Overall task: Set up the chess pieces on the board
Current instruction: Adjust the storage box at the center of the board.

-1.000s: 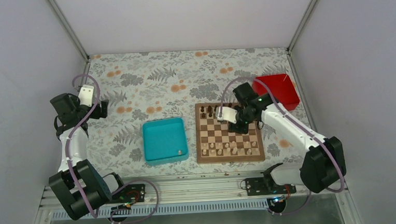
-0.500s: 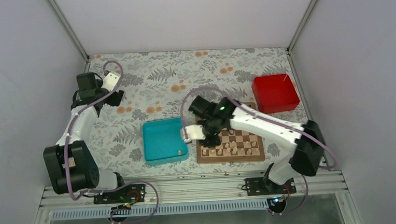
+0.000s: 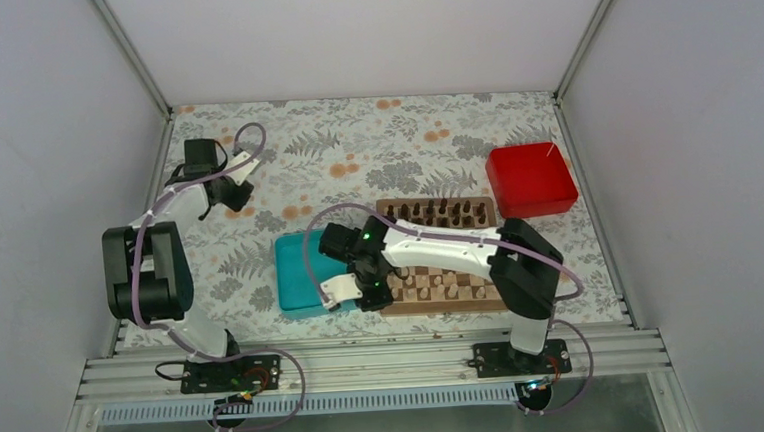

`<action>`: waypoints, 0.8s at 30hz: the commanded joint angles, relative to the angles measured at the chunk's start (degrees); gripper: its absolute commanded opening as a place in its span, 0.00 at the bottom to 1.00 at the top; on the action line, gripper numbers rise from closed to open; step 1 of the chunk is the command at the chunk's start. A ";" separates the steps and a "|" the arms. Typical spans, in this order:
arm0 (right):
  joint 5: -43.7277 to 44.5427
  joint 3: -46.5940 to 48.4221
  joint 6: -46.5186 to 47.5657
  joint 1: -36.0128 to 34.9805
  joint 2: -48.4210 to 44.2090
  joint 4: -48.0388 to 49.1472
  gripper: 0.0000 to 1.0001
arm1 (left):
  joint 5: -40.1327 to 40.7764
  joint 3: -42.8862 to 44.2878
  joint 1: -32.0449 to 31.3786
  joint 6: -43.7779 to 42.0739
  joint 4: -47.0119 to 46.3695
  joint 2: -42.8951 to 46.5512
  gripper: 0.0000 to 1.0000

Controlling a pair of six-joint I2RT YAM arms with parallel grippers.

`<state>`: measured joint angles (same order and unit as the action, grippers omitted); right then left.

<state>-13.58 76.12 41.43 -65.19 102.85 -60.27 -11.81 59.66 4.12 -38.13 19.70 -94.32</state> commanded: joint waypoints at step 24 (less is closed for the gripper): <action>20.19 13.09 -5.45 4.59 15.67 14.85 0.04 | -10.04 -9.53 -3.24 -3.65 1.89 -0.53 0.02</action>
<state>-0.12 87.15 36.99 -62.19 116.99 -49.87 -18.96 52.47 1.21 -40.12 21.58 -96.68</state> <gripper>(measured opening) 0.042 0.024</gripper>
